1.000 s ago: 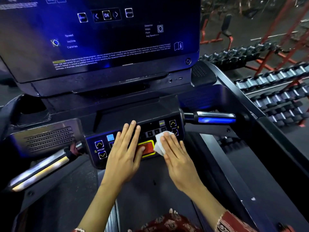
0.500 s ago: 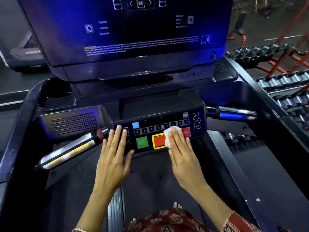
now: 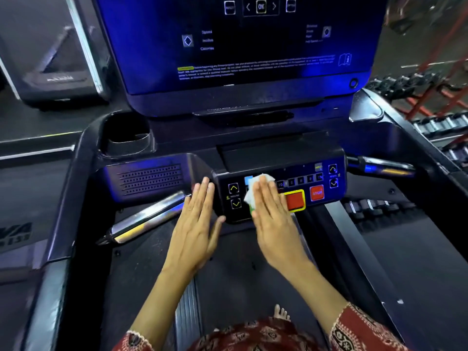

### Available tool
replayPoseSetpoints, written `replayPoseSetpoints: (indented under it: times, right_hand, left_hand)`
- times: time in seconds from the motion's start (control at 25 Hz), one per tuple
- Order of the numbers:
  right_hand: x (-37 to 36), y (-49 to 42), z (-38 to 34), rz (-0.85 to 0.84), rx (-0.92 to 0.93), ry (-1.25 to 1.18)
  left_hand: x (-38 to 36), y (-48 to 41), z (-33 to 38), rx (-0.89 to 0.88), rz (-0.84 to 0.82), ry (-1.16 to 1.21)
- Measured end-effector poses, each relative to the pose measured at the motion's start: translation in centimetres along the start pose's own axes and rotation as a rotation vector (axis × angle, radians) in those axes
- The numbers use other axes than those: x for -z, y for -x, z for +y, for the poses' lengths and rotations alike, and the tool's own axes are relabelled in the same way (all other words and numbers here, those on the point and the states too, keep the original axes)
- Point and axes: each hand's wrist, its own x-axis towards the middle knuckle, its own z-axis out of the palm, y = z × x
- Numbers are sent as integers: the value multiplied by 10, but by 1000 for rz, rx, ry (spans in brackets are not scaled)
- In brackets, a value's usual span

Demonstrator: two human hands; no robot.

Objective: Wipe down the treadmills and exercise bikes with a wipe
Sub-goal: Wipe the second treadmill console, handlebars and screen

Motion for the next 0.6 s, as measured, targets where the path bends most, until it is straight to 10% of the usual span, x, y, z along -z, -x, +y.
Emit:
replayPoseSetpoints:
  times: [0.16,0.36,0.6]
  right_hand:
    - [0,-34,-27,-33,216,93]
    - [16,-49,-4,108,-116,82]
    - [13,-58,-11,87,143,0]
  left_hand:
    - [3,-6,-3,-33,-13,30]
    - [5,-20,1,-51,8,114]
    - [1,-40,14,-139,49,2]
